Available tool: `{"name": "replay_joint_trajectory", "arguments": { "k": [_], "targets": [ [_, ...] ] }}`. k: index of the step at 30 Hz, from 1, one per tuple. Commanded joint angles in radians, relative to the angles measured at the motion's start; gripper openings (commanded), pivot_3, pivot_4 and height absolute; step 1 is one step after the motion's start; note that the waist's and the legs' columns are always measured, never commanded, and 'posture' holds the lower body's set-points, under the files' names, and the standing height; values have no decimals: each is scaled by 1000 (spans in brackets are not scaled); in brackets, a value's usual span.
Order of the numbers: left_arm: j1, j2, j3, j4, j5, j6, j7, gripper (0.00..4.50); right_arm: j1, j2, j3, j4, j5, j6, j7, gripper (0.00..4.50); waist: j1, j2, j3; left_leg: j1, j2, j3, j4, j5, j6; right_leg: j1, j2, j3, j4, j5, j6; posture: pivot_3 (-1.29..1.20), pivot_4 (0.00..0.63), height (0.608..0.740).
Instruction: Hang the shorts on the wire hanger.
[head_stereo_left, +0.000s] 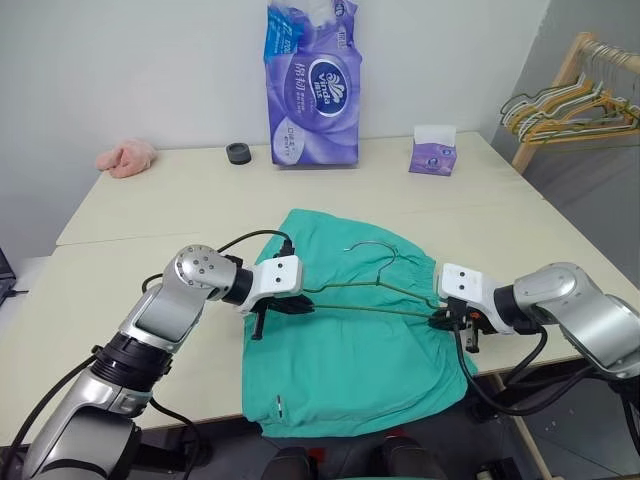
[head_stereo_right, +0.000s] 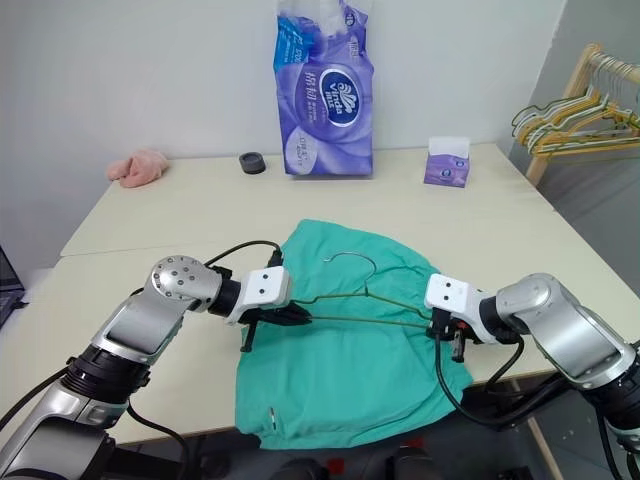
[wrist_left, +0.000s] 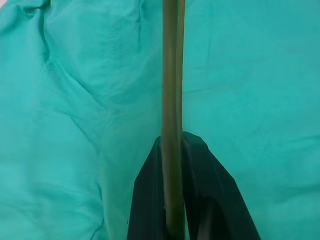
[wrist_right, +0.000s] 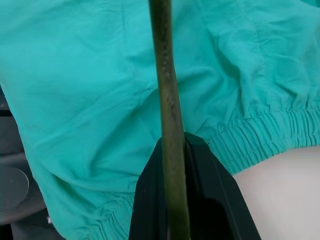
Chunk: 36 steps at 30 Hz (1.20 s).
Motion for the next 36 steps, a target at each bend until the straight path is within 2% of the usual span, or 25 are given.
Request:
{"name": "replay_joint_trajectory", "arguments": {
  "k": [1, 5, 8, 13, 18, 21, 25, 29, 33, 36],
  "targets": [
    [-18, -27, 32, -43, -53, 27, 15, 1266, 7, -5, -39, -23, 7, 9, -14, 0, 0, 0, 0, 0, 0, 0, 0, 0, 0, 0, 0, 0, 0, 0, 0, -65, 42, 740],
    [-21, -56, 57, 15, -61, 24, 67, 2569, 36, -6, -66, -15, 10, 11, -29, 0, -1, 0, 0, 0, 0, 0, 0, 0, 0, 0, 0, 0, 0, 0, 0, -67, 42, 740],
    [-21, -78, 101, 28, -118, 84, 84, 3343, 62, -7, -93, -9, 17, 6, -40, 0, -1, 0, 0, 0, 0, 0, 0, 0, 0, 0, 0, 0, 0, 0, 0, -73, 40, 740],
    [-57, -93, 252, 105, -253, 221, 135, 3343, 128, 1, -177, -13, 56, 48, -72, 0, -2, 0, 0, 0, 0, -1, 0, 0, 0, 0, 0, 0, 0, 0, 0, -83, 38, 740],
    [-89, -73, 350, 200, -311, 251, 158, 3343, 237, -4, -305, -46, 108, 98, -111, 0, -3, 0, 0, 0, 0, -1, 0, 0, 0, 0, 0, 0, 0, 0, 0, -91, 38, 740],
    [-138, -96, 412, 289, -340, 265, 204, 3343, 365, 2, -445, -74, 144, 147, -144, 0, 4, -1, 0, 0, 0, -1, 0, 0, 0, 0, 0, 0, 0, 0, 0, -96, 40, 740],
    [-108, -91, 373, 229, -377, 308, 141, 3343, 527, 20, -624, -102, 171, 191, -176, 0, 2, -2, -1, 0, -1, -1, 0, 0, 0, 1, -1, 0, 0, 1, 1, -121, 48, 740],
    [-40, -39, 283, 116, -397, 347, 17, 3343, 684, 53, -766, -93, 168, 205, -203, 0, -6, -1, -1, 1, -1, 0, 0, 0, 0, 1, -1, 1, 0, 1, 1, -139, 44, 740],
    [-29, -15, 221, 89, -375, 315, -35, 3343, 798, 106, -860, -106, 182, 233, -226, 0, -10, -1, -1, 1, 0, 1, -1, 0, 0, 1, 1, 2, 0, 0, 1, -157, 50, 740],
    [-34, -14, 193, 93, -353, 281, -42, 3343, 853, 127, -885, -137, 197, 250, -234, 0, -15, -1, -1, 1, 0, 2, 0, 0, 0, 1, 1, 3, 0, -2, 6, -161, 52, 740]
  ]
}}
